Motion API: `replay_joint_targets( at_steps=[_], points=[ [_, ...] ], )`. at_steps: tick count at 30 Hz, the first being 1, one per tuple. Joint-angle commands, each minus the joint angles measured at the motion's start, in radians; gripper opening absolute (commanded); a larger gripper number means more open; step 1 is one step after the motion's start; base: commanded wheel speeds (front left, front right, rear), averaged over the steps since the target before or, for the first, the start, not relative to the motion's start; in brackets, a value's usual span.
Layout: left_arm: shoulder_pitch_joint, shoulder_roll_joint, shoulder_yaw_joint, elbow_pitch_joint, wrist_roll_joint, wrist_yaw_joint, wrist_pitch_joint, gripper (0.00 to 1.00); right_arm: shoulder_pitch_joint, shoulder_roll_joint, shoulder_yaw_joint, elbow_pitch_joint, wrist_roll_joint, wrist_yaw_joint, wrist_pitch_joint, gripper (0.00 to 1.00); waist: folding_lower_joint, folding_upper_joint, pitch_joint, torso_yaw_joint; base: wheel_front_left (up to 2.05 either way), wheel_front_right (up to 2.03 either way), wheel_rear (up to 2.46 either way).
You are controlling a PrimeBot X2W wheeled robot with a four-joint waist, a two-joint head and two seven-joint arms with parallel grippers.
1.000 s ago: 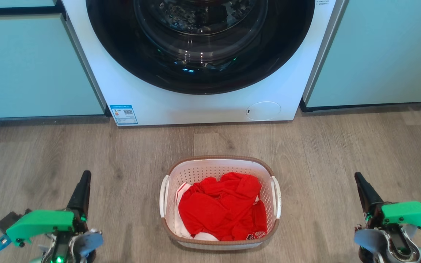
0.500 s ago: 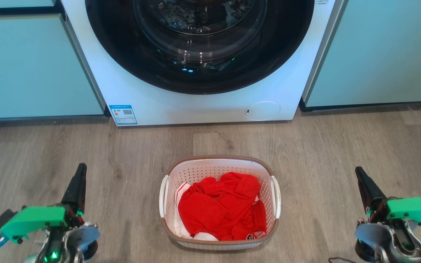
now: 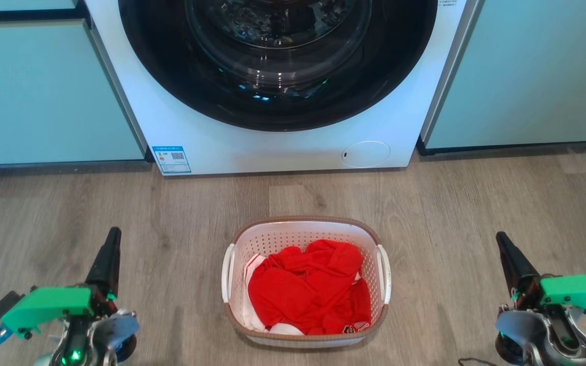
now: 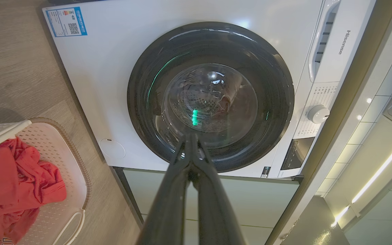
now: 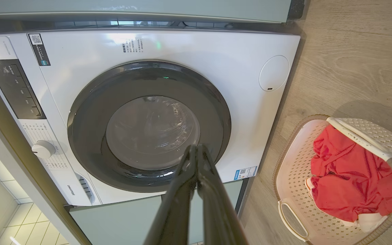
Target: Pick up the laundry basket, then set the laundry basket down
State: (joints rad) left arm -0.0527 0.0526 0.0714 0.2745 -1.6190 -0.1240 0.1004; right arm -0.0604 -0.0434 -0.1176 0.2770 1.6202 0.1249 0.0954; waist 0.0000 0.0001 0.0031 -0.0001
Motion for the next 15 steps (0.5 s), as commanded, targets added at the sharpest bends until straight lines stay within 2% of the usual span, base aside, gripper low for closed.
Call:
replay_joint_targets(
  at_steps=[1,15],
  points=[
    [-0.055,0.005,0.033,-0.030,0.003,-0.007,0.005,0.00,-0.046,-0.017,0.018,-0.033,0.000,0.006,0.006,0.00,0.0000,-0.0001,0.000,0.000,0.00,0.00,0.00],
    [-0.055,0.004,0.035,-0.029,0.004,-0.007,0.007,0.00,-0.046,-0.016,0.016,-0.033,-0.002,0.006,0.008,0.00,0.0000,-0.0001,0.000,0.000,0.00,0.00,0.00]
  ],
)
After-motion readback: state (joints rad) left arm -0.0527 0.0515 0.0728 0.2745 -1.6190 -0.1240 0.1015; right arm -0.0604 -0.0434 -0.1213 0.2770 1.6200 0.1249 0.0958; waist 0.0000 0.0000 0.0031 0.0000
